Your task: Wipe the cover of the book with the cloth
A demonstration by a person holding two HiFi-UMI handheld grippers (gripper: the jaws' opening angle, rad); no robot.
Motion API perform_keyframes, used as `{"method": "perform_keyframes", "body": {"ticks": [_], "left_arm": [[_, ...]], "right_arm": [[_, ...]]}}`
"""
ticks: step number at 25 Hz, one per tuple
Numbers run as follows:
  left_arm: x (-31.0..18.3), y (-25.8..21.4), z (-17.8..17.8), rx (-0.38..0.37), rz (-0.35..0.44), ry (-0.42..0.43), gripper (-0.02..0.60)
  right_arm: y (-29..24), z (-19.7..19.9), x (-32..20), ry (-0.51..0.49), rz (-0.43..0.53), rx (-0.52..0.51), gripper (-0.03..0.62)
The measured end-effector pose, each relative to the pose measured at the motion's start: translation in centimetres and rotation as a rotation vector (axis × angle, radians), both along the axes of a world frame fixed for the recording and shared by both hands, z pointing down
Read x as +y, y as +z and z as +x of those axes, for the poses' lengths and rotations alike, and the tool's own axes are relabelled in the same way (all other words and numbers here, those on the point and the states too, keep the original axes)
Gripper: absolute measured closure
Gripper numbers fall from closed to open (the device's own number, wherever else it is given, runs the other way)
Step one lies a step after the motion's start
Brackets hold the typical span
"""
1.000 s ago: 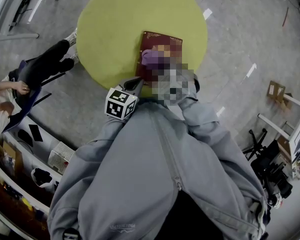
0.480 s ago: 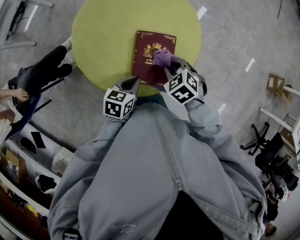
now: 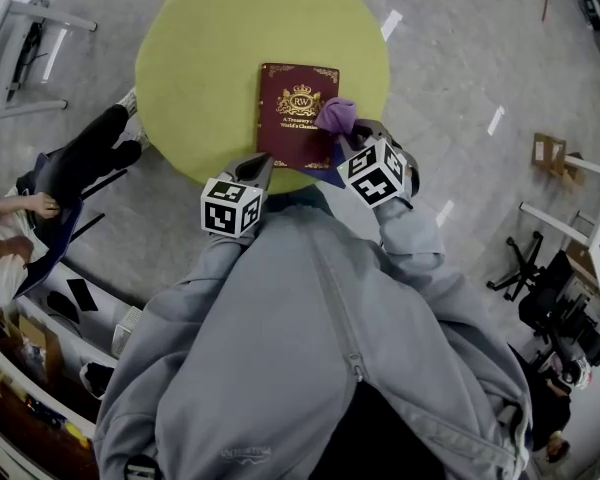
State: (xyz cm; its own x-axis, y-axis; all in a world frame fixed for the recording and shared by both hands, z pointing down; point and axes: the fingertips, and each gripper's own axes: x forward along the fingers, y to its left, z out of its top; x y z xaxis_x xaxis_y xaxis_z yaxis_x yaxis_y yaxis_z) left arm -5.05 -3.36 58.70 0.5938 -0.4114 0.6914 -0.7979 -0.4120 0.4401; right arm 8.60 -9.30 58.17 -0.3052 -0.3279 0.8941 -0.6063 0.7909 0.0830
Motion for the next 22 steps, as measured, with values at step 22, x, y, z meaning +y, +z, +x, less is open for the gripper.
{"method": "perform_keyframes", "body": {"ticks": [22], "left_arm": [[1.9,-1.3,-0.5,0.021,0.014,0.063,0.563]], "right_arm": [[-9.4,0.7,0.7,0.084,0.2,-0.047,0.523]]}}
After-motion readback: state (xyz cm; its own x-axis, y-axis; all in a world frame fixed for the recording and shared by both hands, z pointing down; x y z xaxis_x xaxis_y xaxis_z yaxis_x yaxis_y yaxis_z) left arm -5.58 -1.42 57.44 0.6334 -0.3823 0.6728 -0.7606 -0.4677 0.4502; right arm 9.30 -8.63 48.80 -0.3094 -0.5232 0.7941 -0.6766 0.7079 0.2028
